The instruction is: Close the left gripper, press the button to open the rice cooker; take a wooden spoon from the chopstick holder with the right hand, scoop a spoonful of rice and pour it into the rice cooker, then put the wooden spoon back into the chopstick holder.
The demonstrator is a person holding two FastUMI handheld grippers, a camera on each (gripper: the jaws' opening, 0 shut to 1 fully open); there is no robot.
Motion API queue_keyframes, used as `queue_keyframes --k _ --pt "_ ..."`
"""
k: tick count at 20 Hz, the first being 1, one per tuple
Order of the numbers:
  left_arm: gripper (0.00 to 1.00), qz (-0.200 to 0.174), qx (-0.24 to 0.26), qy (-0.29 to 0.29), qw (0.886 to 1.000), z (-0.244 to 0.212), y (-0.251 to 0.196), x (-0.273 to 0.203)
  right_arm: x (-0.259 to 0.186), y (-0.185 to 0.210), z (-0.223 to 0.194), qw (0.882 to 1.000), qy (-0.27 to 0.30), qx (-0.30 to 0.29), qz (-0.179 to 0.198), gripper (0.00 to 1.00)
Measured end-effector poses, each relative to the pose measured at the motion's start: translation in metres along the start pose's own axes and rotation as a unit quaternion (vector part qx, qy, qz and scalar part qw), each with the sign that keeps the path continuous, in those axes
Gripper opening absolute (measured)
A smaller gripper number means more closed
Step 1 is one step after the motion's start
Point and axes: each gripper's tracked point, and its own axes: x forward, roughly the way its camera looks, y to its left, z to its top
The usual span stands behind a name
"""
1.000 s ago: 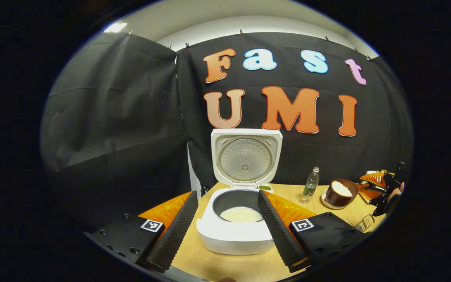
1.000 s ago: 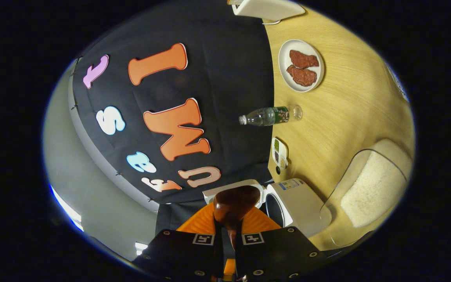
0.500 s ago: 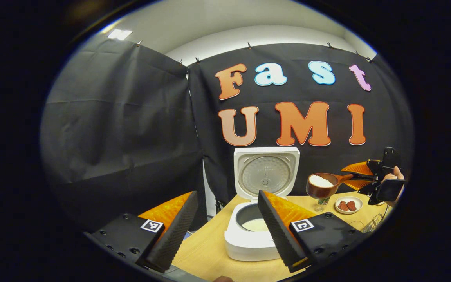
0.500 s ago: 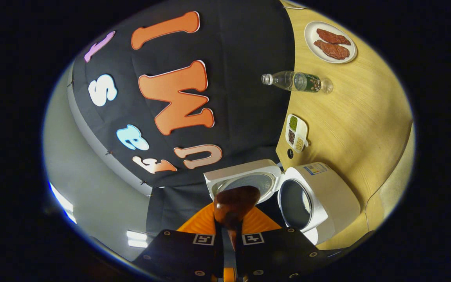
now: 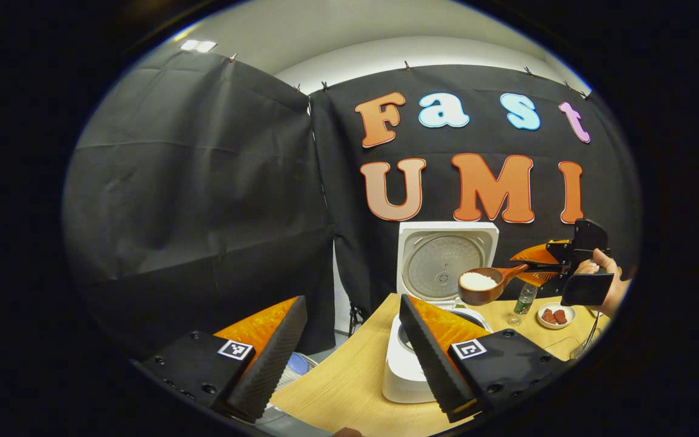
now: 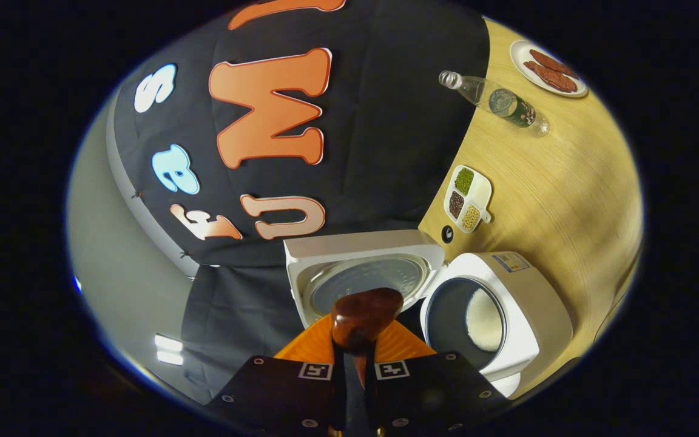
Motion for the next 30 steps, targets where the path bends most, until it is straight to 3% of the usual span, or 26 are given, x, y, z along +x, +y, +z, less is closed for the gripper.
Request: queue_keyframes --k 6,13,18,26,30 --pt "1.00 0.008 -0.008 0.016 1.000 -0.014 0.021 0.020 0.033 -0.020 -0.003 0.988 -0.017 -0.132 -0.075 0.11" --pt "1.00 0.014 -0.008 0.023 1.000 -0.021 0.030 0.027 0.058 -0.020 0.004 0.944 -0.046 -0.302 -0.129 0.11" --pt "1.00 0.020 -0.007 0.025 0.999 -0.022 0.032 0.027 0.062 -0.001 0.003 0.906 -0.055 -0.398 -0.132 0.11" --pt "1.00 0.023 -0.007 0.030 0.999 -0.025 0.029 0.023 0.064 0.008 -0.011 0.867 -0.031 -0.481 -0.125 0.11" --pt "1.00 0.023 -0.008 0.035 0.999 -0.028 0.026 0.021 0.064 0.018 -0.021 0.839 -0.020 -0.531 -0.115 0.11"
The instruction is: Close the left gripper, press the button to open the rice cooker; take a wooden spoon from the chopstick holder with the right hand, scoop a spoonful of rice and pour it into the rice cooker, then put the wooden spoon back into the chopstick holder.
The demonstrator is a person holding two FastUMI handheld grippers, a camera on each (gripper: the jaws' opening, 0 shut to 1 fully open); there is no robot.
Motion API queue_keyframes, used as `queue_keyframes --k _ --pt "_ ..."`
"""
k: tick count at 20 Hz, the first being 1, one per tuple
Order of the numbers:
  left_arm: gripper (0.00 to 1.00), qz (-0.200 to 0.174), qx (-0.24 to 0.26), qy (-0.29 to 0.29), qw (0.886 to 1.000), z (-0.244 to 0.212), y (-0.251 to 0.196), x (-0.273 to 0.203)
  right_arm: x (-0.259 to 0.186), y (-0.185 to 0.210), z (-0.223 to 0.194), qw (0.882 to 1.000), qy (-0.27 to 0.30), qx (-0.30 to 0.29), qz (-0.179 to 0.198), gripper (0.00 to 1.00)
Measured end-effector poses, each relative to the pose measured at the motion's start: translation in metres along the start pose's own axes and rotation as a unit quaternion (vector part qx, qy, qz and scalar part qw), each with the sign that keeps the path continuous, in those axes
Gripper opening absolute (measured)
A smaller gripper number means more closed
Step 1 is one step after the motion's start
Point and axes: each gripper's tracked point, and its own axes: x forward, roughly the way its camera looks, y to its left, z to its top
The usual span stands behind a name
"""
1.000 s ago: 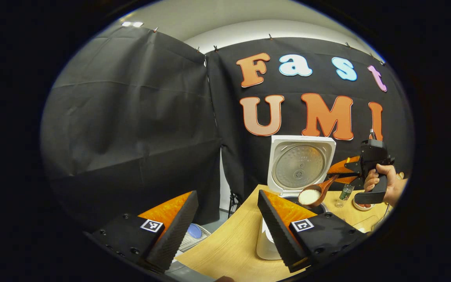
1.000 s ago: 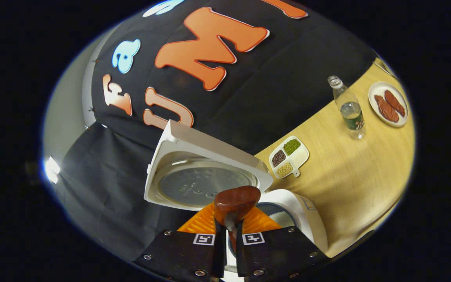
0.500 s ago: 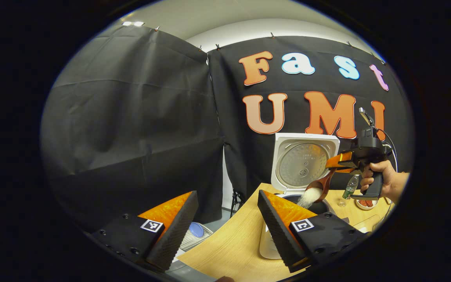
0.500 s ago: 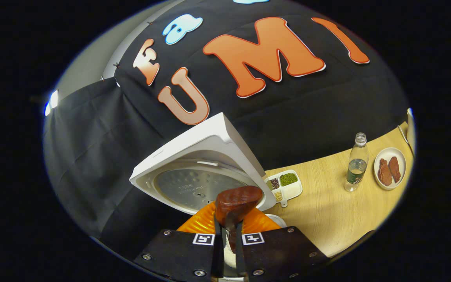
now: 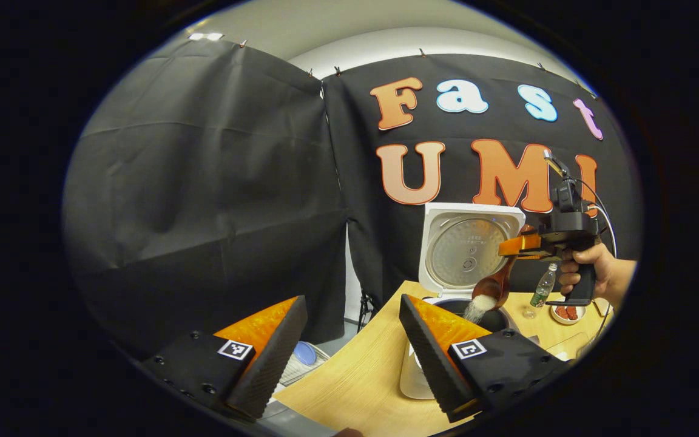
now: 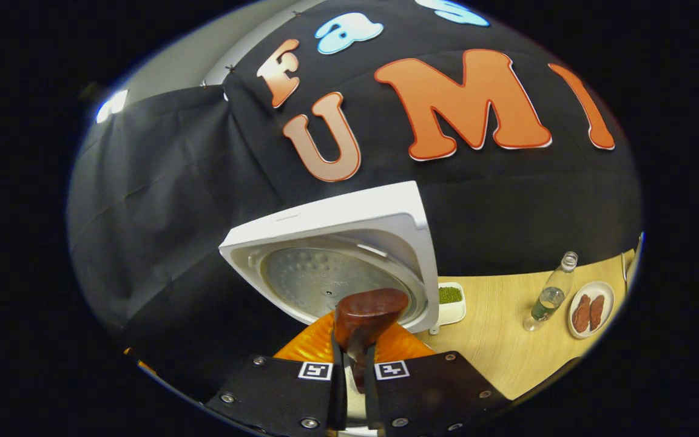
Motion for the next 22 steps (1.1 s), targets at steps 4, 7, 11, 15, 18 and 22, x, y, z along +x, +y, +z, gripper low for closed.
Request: queue_keyframes --k 4,7,11,15,18,22 --pt "1.00 -0.002 0.003 -0.001 1.000 0.000 -0.003 -0.001 -0.001 0.014 0.001 0.998 0.009 -0.056 0.018 0.11" --pt "1.00 -0.002 0.003 -0.001 1.000 0.000 -0.002 -0.002 -0.002 0.025 0.006 0.994 0.005 -0.109 0.025 0.11" --pt "1.00 0.002 0.001 -0.001 1.000 -0.002 0.000 -0.005 -0.006 0.042 0.014 0.987 -0.003 -0.156 0.045 0.11" --pt "1.00 0.004 -0.002 0.000 1.000 -0.003 0.003 -0.008 -0.008 0.053 0.020 0.975 -0.015 -0.216 0.048 0.11" --pt "1.00 0.007 -0.001 -0.002 1.000 -0.001 0.005 -0.011 -0.012 0.058 0.019 0.966 -0.021 -0.254 0.050 0.11" --pt "1.00 0.008 0.001 -0.002 1.000 0.000 0.004 -0.019 -0.019 0.058 0.009 0.972 -0.013 -0.229 0.059 0.11"
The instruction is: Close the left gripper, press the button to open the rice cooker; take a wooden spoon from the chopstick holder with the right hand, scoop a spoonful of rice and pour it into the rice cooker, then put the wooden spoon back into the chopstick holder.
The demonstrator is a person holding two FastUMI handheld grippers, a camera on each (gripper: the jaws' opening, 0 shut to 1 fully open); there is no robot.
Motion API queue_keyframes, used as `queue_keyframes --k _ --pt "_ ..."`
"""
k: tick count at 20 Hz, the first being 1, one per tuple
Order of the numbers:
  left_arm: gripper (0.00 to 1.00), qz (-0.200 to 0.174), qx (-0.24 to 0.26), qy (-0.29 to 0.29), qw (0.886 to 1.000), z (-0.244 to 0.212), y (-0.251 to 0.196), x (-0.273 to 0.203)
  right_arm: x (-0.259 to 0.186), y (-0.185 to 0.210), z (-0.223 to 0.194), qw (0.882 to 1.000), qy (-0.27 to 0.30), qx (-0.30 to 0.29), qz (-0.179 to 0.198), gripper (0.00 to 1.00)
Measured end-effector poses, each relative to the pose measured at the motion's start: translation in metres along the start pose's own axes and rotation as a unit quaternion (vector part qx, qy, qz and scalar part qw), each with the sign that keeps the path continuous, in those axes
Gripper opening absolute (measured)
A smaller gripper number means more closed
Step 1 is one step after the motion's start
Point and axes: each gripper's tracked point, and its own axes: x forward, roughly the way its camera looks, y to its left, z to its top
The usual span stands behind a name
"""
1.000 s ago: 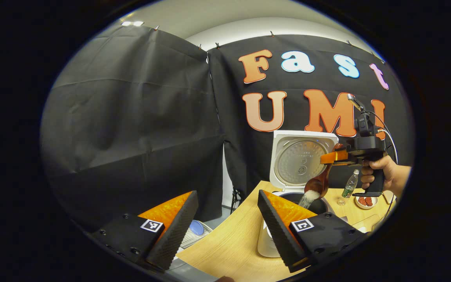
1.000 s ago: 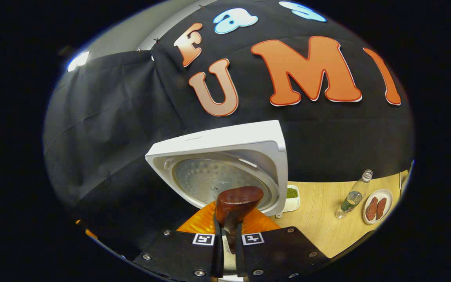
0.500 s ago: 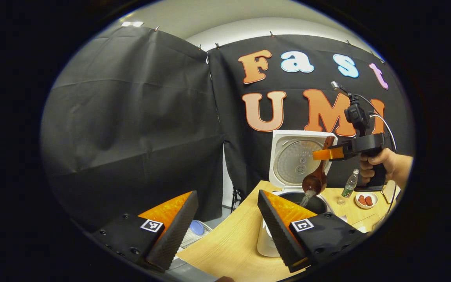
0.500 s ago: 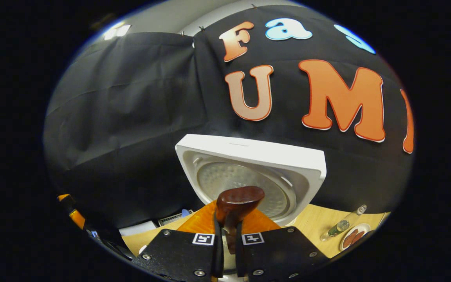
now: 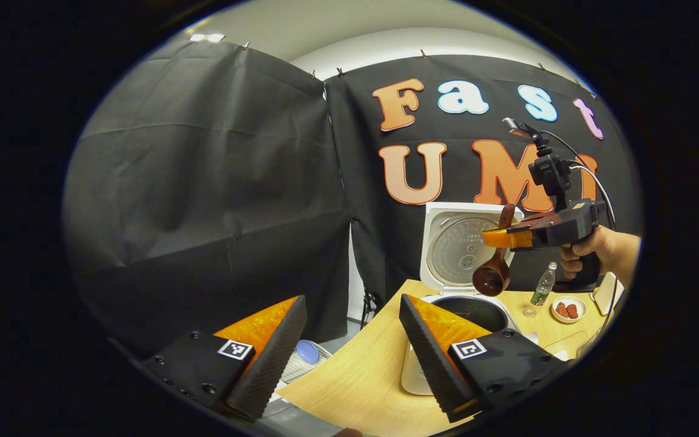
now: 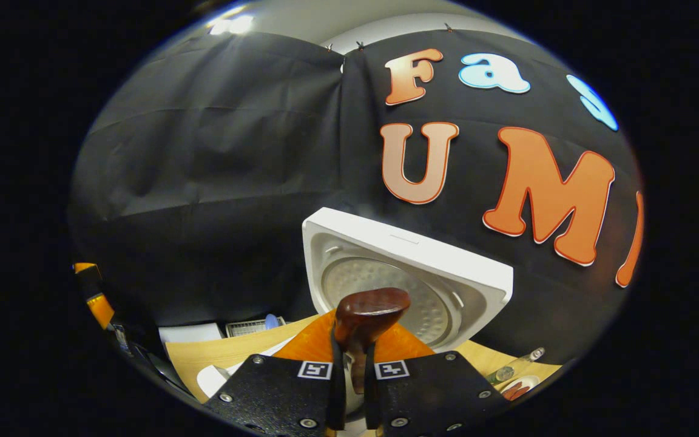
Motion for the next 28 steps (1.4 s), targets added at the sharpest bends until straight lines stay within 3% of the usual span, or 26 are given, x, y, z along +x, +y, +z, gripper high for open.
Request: queue_keyframes --k 7,12,22,28 --pt "1.00 -0.005 0.009 0.000 1.000 0.002 -0.016 -0.017 -0.044 -0.037 -0.013 0.992 0.005 0.125 -0.009 0.11" --pt "1.00 -0.023 0.013 0.003 1.000 0.002 -0.050 -0.030 -0.100 -0.079 -0.038 0.979 0.001 0.202 -0.024 0.11" --pt "1.00 -0.090 0.026 0.003 0.996 0.007 -0.150 -0.053 -0.216 -0.183 -0.116 0.957 -0.002 0.267 -0.112 0.11" --pt "1.00 -0.130 0.030 0.012 0.991 0.003 -0.207 -0.065 -0.281 -0.227 -0.172 0.935 -0.001 0.317 -0.155 0.11"
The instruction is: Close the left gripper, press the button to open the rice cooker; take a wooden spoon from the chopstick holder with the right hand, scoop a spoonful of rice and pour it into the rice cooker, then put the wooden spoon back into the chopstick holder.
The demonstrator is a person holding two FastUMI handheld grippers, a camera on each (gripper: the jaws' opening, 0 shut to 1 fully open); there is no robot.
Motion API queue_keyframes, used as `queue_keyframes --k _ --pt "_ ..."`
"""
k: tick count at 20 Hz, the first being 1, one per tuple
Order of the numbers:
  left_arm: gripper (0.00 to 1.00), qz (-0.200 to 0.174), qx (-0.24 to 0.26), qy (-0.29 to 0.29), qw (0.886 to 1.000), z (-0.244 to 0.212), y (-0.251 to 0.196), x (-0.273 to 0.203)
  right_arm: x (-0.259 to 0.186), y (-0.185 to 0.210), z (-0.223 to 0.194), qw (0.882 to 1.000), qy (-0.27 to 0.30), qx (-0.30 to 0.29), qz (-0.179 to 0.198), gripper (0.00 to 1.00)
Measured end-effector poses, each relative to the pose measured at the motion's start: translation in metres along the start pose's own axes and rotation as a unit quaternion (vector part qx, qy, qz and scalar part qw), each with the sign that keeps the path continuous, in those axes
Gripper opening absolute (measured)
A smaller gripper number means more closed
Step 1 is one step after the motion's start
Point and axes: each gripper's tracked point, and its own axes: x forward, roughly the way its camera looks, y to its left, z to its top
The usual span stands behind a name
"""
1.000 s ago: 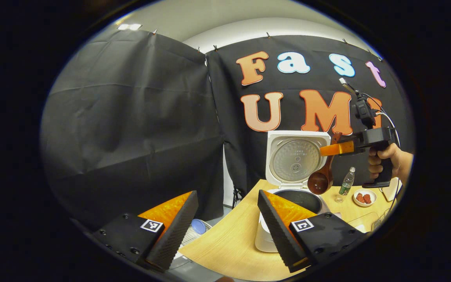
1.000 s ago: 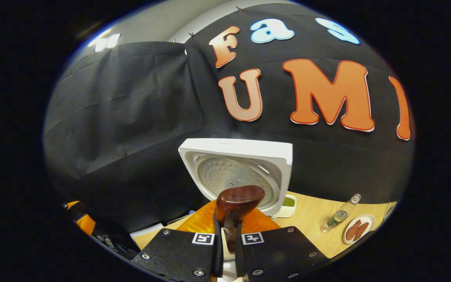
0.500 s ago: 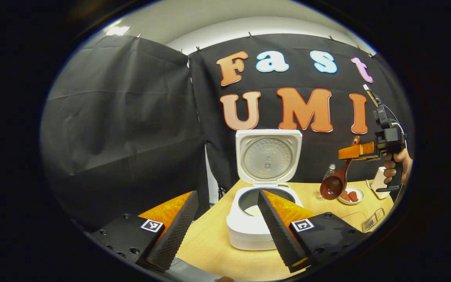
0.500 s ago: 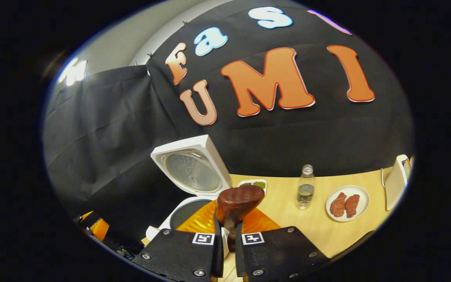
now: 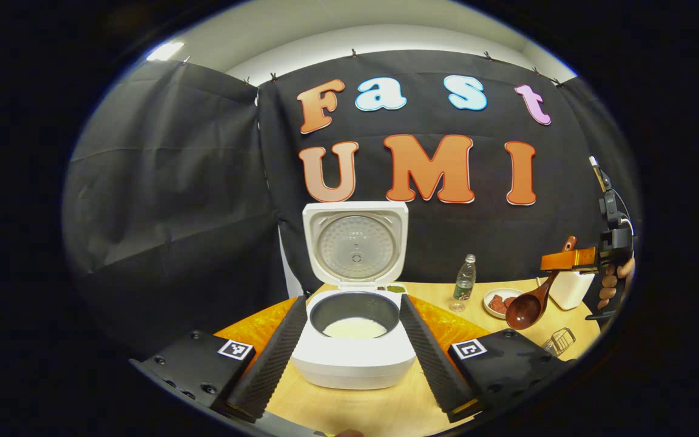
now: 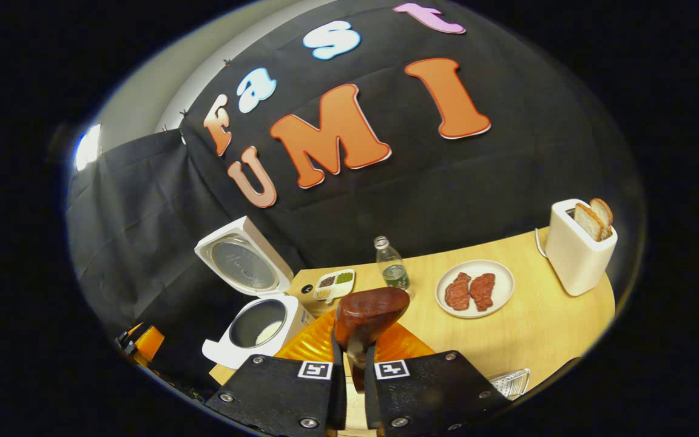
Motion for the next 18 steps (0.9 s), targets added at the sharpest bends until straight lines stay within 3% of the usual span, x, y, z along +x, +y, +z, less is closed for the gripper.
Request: queue_keyframes --k 11,18 --pt "1.00 -0.030 0.005 0.014 0.999 0.002 -0.064 0.003 -0.064 -0.142 -0.036 0.993 -0.004 0.061 -0.099 0.11" --pt "1.00 -0.033 0.017 0.018 0.999 0.007 -0.075 0.012 -0.078 -0.186 -0.057 0.986 -0.016 0.108 -0.123 0.11"
